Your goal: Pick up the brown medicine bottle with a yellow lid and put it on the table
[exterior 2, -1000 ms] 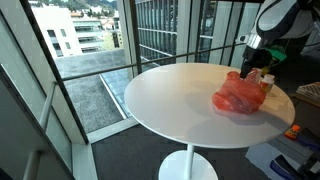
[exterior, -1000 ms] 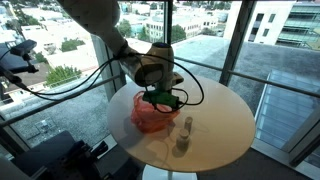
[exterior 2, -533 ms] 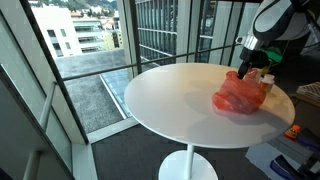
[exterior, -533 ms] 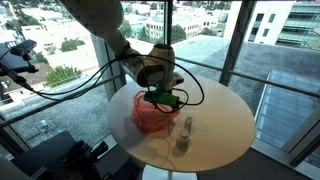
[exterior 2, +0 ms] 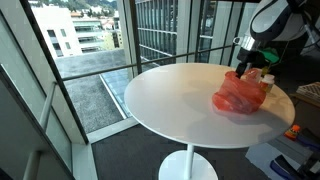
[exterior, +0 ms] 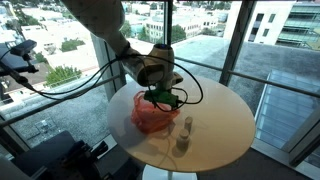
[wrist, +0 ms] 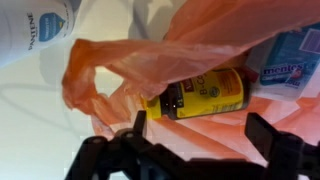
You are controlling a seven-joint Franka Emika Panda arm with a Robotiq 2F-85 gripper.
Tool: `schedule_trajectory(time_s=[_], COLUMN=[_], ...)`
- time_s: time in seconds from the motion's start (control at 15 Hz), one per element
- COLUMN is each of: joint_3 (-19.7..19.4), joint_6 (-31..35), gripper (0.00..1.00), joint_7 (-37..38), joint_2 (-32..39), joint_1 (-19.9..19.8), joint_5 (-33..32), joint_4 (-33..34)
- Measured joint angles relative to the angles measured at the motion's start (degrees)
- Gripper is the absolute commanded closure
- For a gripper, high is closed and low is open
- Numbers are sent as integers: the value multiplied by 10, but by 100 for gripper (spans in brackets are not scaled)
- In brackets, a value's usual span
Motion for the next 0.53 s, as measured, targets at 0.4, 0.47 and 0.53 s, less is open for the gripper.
schedule_trajectory(time_s=[0.4,0.47,0.53], joint_3=[0,0,1], joint_6=[8,12,16], gripper=[0,0,0], joint_7=[0,-1,-1], joint_2=[16,19,22], joint_1=[-3,-4,-4], joint_5=[0,0,0], joint_4=[2,2,2])
